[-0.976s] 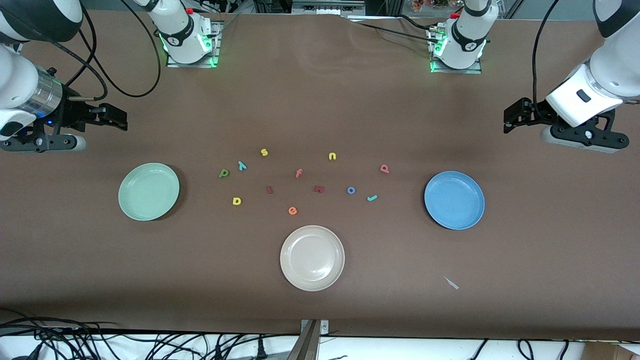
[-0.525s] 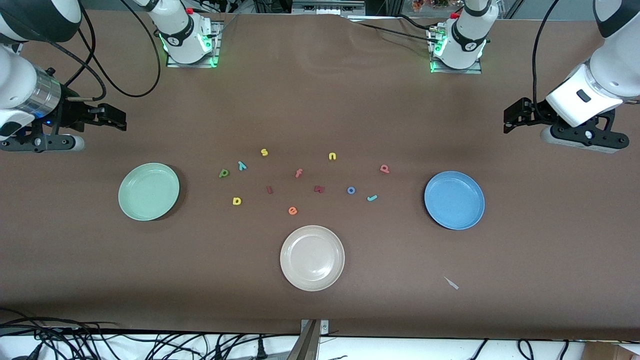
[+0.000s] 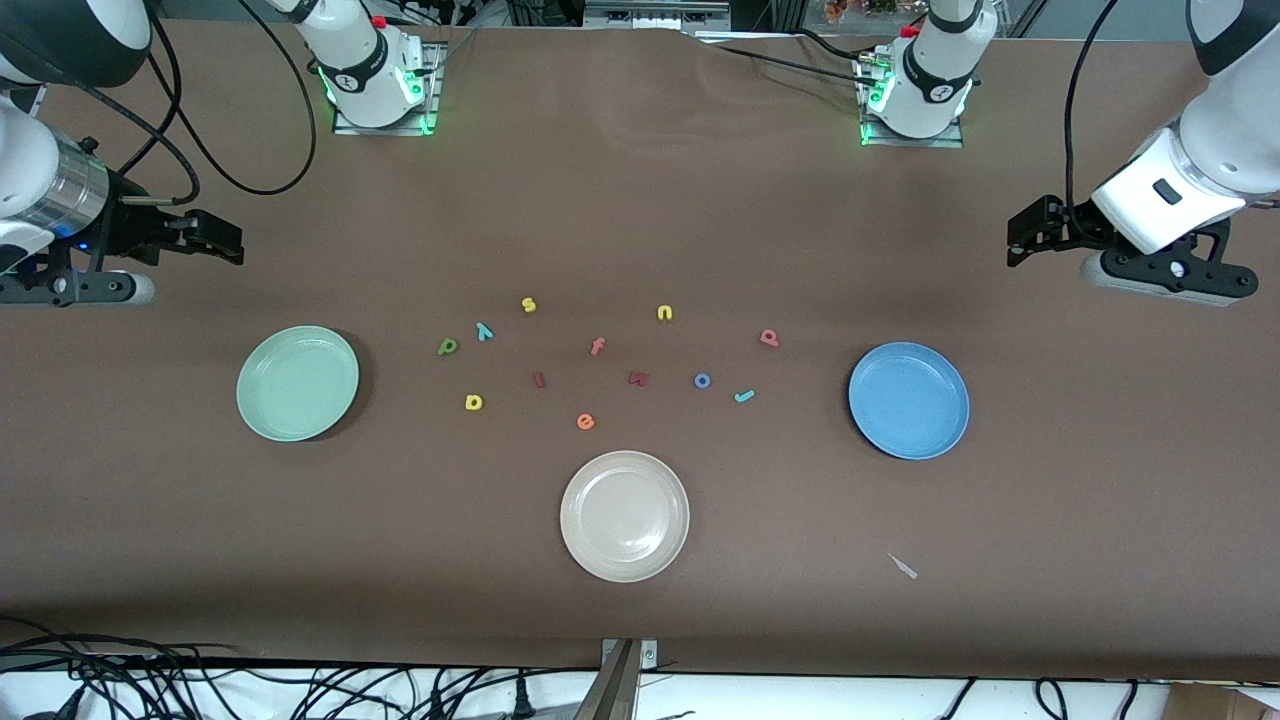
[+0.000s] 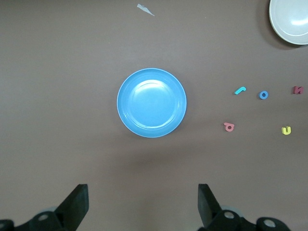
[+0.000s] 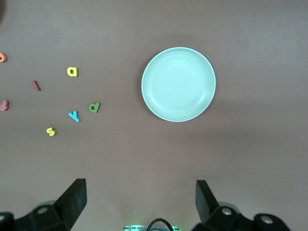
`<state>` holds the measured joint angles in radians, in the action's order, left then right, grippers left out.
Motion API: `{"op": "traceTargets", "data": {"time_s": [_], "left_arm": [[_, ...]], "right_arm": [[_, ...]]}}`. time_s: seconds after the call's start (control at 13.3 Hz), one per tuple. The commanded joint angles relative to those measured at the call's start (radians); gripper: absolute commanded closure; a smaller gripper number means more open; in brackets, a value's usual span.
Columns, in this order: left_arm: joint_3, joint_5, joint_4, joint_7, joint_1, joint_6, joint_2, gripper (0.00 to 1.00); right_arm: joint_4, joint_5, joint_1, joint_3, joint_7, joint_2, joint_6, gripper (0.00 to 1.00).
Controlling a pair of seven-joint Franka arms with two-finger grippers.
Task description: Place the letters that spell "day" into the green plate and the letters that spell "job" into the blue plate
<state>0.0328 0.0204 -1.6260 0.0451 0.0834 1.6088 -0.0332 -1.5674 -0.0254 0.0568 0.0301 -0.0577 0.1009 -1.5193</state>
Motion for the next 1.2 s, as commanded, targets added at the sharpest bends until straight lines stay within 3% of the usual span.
{"op": "traceTargets", "data": {"time_s": [0.0,1.13], "left_arm": [[0.002,0.012,-0.005,0.016,-0.004,0.003,0.009,0.00],[0.002,0.012,-0.003,0.016,-0.004,0.003,0.009,0.00]], "right_arm": [[-0.008,0.009,-0.002,-0.002,0.018,-0.009,-0.015,0.00],[-0.011,0.019,-0.002,-0.002,0.019,-0.007,-0.044,0.00]]}}
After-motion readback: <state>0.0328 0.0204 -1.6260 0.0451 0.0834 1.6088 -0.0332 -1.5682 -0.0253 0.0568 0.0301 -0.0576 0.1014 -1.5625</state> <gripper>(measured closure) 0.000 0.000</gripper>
